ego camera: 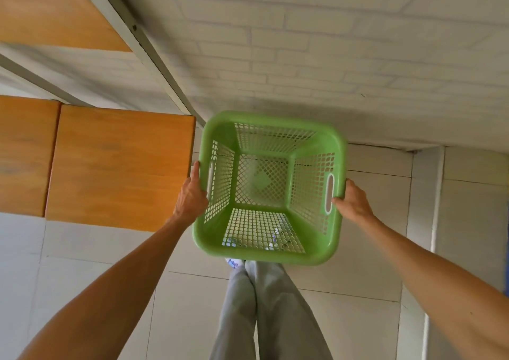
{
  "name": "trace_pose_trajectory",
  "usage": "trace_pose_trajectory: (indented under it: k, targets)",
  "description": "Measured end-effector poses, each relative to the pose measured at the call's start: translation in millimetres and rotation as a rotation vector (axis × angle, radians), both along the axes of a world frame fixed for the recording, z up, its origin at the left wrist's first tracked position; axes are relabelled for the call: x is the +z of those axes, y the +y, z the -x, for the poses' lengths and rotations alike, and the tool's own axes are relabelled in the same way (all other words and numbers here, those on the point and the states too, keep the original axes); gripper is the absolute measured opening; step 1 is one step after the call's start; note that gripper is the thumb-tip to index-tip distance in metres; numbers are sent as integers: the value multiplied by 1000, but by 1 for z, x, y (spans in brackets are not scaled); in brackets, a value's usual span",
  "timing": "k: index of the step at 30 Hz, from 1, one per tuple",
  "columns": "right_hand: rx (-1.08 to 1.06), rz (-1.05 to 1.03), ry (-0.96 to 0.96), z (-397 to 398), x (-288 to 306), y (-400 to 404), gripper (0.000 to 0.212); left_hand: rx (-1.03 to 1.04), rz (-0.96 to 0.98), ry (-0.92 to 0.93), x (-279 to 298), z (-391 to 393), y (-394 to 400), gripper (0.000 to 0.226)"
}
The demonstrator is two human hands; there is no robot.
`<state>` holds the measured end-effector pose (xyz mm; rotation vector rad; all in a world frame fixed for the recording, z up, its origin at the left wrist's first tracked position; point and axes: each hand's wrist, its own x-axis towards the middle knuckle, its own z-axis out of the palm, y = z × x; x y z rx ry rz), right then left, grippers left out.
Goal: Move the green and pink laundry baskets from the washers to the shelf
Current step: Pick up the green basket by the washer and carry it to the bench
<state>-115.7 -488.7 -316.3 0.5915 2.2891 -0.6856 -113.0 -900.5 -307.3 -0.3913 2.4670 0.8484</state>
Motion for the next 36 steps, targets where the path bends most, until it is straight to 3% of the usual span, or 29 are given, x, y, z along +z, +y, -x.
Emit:
trace_pose_trajectory:
  k: [12, 20, 23, 27, 36]
  targets:
    - [-36, -23, -25, 8, -10, -16, 44, -64, -92, -47, -8, 16, -16, 96]
    - [-61, -86, 13, 11, 1, -28, 39, -86, -148, -196, -5, 24, -20, 101]
    - [-43, -53, -54, 12, 18, -34, 50, -108, -158, -180, 8, 27, -17, 94]
    - [17, -8, -85, 6, 76, -49, 67, -161, -185, -131, 67, 28, -9, 88]
    - [-134, 75, 98, -62, 287, -92, 60, -365, -183, 37, 275, 1, 19, 70]
